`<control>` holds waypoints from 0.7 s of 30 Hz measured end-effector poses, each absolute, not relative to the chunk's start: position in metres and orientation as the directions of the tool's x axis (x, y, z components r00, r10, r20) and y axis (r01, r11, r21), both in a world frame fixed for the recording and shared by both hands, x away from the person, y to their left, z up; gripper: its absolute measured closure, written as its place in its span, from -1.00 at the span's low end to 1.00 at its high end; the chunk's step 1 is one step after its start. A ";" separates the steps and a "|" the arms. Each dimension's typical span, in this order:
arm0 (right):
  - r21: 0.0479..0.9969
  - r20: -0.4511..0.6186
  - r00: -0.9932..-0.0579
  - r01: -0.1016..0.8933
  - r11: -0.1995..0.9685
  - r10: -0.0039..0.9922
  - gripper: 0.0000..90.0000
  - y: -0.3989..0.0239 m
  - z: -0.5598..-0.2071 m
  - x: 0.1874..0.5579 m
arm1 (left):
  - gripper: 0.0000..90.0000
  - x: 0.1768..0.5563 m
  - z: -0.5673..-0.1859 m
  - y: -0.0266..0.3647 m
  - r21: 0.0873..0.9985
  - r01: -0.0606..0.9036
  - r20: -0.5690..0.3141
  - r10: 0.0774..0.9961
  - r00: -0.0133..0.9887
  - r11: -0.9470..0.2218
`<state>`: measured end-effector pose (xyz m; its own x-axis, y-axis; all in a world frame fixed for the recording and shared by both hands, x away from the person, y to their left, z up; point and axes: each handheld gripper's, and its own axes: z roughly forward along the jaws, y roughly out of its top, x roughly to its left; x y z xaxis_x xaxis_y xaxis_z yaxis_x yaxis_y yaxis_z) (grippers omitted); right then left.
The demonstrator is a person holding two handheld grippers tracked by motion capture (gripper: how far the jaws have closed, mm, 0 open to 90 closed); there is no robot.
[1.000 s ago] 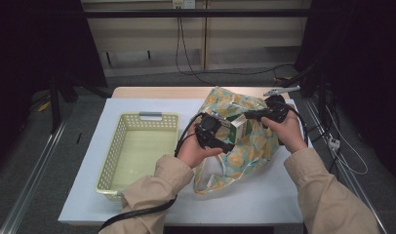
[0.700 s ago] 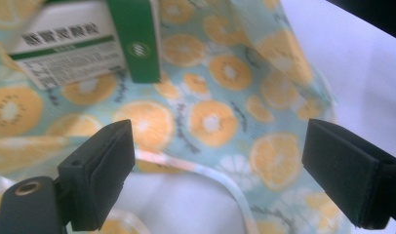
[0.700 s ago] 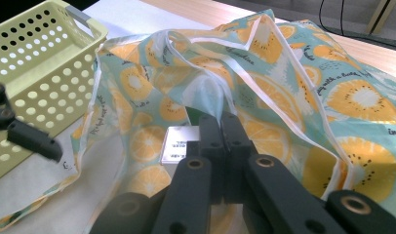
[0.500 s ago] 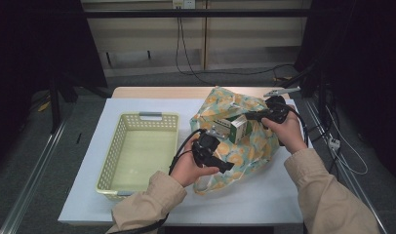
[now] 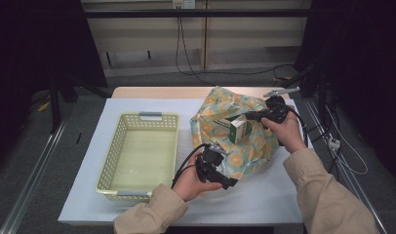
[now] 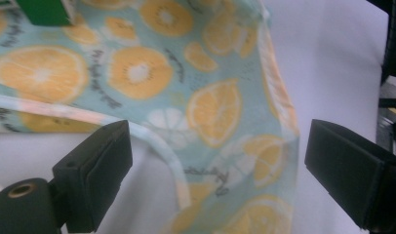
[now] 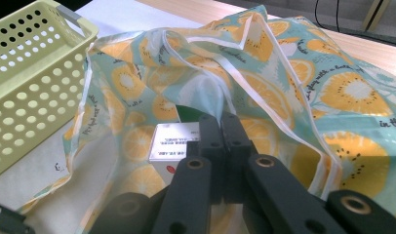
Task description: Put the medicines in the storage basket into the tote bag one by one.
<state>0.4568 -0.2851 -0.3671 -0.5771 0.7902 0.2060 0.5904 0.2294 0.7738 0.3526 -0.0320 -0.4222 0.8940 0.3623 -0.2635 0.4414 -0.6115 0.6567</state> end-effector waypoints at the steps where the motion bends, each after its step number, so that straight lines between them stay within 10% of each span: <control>1: 0.773 0.207 -0.575 0.592 0.228 0.791 1.00 -0.285 -0.367 0.457 | -0.78 0.350 -0.424 -0.034 0.650 0.444 -0.247 0.380 0.891 -0.617; 8: 0.776 0.207 -0.574 0.590 0.225 0.793 1.00 -0.285 -0.366 0.457 | -0.54 0.350 -0.436 -0.035 0.610 0.456 -0.235 0.401 0.885 -0.648; 21: 0.786 0.201 -0.563 0.581 0.211 0.801 1.00 -0.296 -0.358 0.452 | 0.98 0.360 -0.419 -0.022 0.633 0.464 -0.174 0.470 0.865 -0.620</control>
